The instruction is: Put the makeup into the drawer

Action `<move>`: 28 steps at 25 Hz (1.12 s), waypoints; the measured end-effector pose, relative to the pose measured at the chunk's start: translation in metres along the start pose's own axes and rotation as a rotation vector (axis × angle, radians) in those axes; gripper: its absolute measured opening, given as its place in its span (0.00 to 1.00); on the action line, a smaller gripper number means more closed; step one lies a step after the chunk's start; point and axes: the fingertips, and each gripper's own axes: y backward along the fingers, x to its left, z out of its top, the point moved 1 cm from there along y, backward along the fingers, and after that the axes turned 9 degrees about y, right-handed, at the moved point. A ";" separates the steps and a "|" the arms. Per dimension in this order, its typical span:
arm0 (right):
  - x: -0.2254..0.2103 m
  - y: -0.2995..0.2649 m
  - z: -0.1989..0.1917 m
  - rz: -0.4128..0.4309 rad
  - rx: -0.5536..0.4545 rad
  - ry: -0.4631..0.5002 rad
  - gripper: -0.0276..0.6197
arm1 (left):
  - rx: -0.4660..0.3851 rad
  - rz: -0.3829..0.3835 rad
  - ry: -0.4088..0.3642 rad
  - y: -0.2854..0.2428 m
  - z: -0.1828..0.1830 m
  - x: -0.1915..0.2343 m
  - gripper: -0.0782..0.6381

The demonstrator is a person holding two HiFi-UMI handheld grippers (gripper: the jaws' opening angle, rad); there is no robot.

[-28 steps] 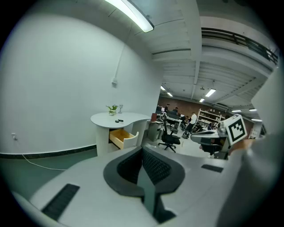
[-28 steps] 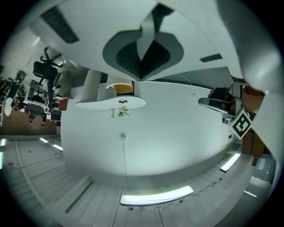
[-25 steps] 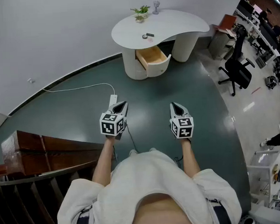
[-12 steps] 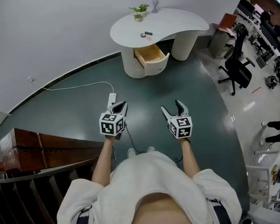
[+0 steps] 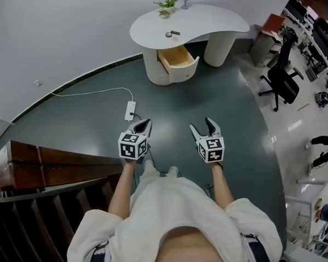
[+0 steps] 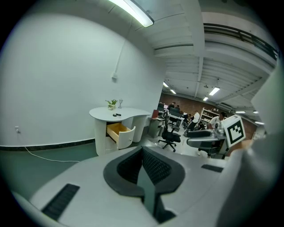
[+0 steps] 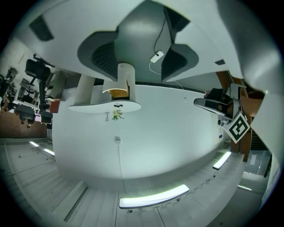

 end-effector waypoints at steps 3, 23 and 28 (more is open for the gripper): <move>-0.003 -0.006 -0.007 0.012 0.009 0.001 0.48 | 0.012 0.010 0.016 -0.009 -0.007 0.003 0.12; -0.084 -0.185 0.057 -0.043 0.049 0.021 0.46 | 0.010 -0.084 -0.002 -0.169 0.118 0.100 0.12; -0.107 -0.241 0.093 -0.074 0.046 0.023 0.46 | 0.009 -0.119 -0.026 -0.208 0.170 0.134 0.12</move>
